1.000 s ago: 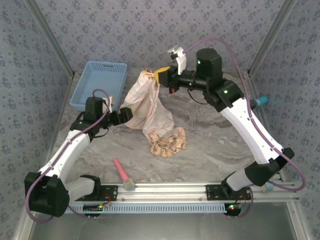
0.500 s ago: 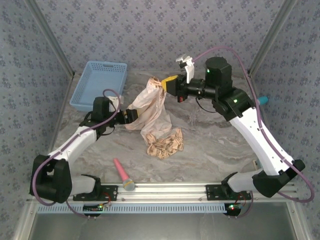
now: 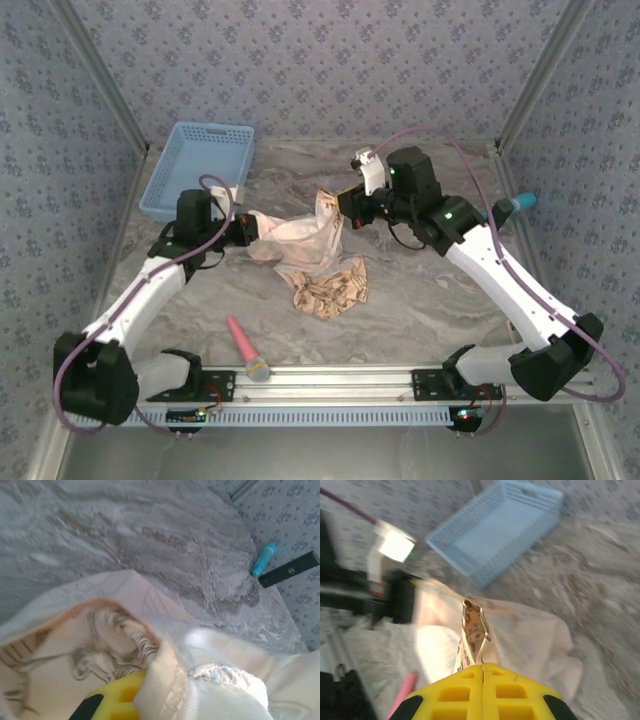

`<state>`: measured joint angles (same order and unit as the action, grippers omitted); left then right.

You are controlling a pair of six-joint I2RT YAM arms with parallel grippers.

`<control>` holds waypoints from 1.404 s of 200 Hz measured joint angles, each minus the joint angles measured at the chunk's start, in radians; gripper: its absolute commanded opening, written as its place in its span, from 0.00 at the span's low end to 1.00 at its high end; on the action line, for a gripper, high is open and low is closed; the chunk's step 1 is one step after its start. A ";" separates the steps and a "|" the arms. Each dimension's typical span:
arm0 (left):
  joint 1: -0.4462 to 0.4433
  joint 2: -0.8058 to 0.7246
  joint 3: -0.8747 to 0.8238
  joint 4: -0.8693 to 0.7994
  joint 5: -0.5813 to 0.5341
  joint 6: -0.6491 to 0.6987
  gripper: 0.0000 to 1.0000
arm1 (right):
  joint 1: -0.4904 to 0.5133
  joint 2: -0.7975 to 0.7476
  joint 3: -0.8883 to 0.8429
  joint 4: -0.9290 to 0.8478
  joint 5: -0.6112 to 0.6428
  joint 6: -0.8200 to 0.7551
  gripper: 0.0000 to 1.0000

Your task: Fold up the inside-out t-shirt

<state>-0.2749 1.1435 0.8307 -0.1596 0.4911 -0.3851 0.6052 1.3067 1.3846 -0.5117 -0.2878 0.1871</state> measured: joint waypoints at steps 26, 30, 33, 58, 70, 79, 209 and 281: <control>-0.032 -0.055 0.100 -0.096 -0.064 0.078 0.00 | -0.024 0.002 -0.013 -0.019 0.076 -0.014 0.00; -0.044 -0.056 0.126 -0.110 -0.074 0.096 0.00 | -0.028 -0.003 -0.013 -0.018 0.084 -0.017 0.00; -0.054 -0.056 0.144 -0.121 -0.085 0.108 0.00 | -0.033 -0.009 -0.013 -0.016 0.094 -0.022 0.00; -0.159 -0.037 0.309 -0.175 -0.169 0.214 0.00 | -0.087 -0.064 0.020 -0.018 0.162 -0.042 0.00; -0.203 -0.014 0.393 -0.178 -0.203 0.251 0.00 | -0.135 -0.070 0.085 -0.027 0.178 -0.043 0.00; -0.225 0.006 0.453 -0.177 -0.233 0.273 0.00 | -0.177 -0.071 0.147 -0.023 0.194 -0.048 0.00; -0.623 -0.023 0.893 -0.376 -0.319 0.536 0.00 | -0.205 -0.327 0.550 -0.099 0.127 -0.117 0.00; -0.480 0.173 0.921 -0.355 -0.479 0.608 0.00 | -0.262 -0.135 0.544 -0.037 0.190 -0.151 0.00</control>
<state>-0.7544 1.3167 1.7519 -0.5144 0.0120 0.2230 0.3431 1.1713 1.9289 -0.5484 -0.0975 0.0364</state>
